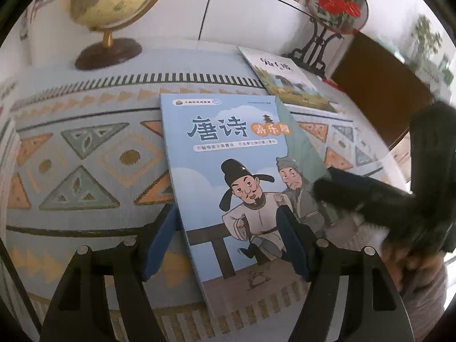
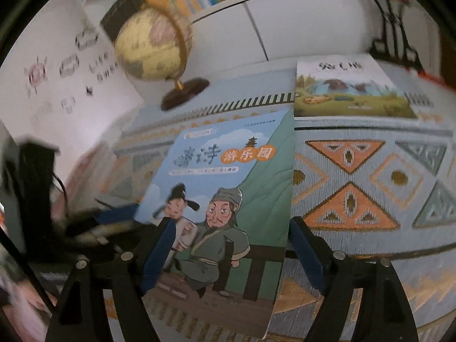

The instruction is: Organize books

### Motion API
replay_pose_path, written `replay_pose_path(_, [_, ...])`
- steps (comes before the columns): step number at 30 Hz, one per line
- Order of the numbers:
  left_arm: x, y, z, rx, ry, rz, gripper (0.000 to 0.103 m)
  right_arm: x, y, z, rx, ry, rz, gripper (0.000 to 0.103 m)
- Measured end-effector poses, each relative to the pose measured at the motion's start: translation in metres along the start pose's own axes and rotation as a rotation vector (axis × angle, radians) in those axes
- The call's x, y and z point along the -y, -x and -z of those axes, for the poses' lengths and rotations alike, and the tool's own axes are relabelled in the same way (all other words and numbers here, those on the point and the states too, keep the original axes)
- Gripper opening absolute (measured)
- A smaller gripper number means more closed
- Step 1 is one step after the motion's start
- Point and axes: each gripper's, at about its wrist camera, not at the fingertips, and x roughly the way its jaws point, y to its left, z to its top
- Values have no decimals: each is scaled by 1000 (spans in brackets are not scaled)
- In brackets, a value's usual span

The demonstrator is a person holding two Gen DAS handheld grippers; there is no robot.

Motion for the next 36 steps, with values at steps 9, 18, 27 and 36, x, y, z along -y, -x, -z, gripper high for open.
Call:
replay_pose_path(9, [3,-4,4,27,-85,-61,72,12,20,2,67,-15,-251,78])
replay_pose_path(18, [3,-2,6,42,-85,-67,73,34,18,8,-50,-86,-335,68])
replay_pose_path(27, [4,-2,7,42,-87,-69,74,32,25,9,-70,-139,-532,59])
replay_pose_path(36, [-4,4,7,50,-36,-12,72,0,10,16,-37,-56,-121,14])
